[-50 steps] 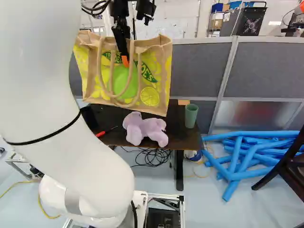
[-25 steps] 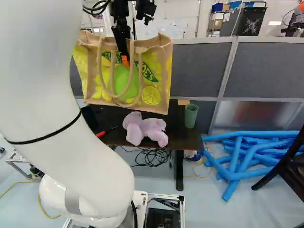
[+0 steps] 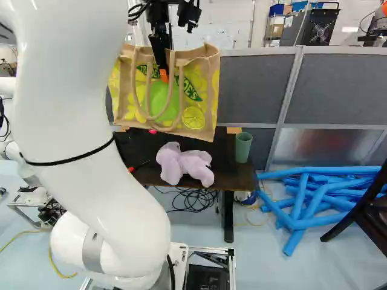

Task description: Pick up the bag on the ground and place it on the table

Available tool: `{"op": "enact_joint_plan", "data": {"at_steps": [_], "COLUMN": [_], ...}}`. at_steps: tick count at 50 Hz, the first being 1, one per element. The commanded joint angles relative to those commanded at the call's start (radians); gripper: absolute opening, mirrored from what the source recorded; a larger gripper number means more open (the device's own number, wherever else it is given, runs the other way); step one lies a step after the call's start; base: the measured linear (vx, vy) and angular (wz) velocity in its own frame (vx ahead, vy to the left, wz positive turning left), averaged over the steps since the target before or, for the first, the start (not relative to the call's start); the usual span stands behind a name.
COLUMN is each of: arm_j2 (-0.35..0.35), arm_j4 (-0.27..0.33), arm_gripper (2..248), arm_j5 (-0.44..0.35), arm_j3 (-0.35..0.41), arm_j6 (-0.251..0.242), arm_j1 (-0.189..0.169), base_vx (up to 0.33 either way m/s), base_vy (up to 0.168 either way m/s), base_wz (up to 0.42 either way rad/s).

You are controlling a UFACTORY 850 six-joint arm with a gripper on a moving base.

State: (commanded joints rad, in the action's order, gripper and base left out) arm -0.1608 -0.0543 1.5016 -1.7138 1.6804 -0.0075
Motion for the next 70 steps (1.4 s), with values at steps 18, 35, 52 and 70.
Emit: {"op": "enact_joint_plan", "data": {"at_steps": [18, 35, 52, 70], "arm_j2": [-0.09, -0.175, -0.26, -0.351], "arm_j4": [0.0, 0.0, 0.0, 0.0], "arm_gripper": [21, 21, 21, 21], "arm_j5": [0.0, 0.0, 0.013, 0.052], "arm_j3": [-0.106, -0.212, -0.324, -0.45], "arm_j6": [0.0, 0.0, 0.0, 0.0], "arm_j1": [-0.011, -0.019, -0.027, -0.034], "base_vx": [0.0, 0.0, 0.0, 0.0], "base_vy": [0.0, 0.0, 0.0, 0.0], "base_wz": [0.0, 0.0, 0.0, 0.0]}}
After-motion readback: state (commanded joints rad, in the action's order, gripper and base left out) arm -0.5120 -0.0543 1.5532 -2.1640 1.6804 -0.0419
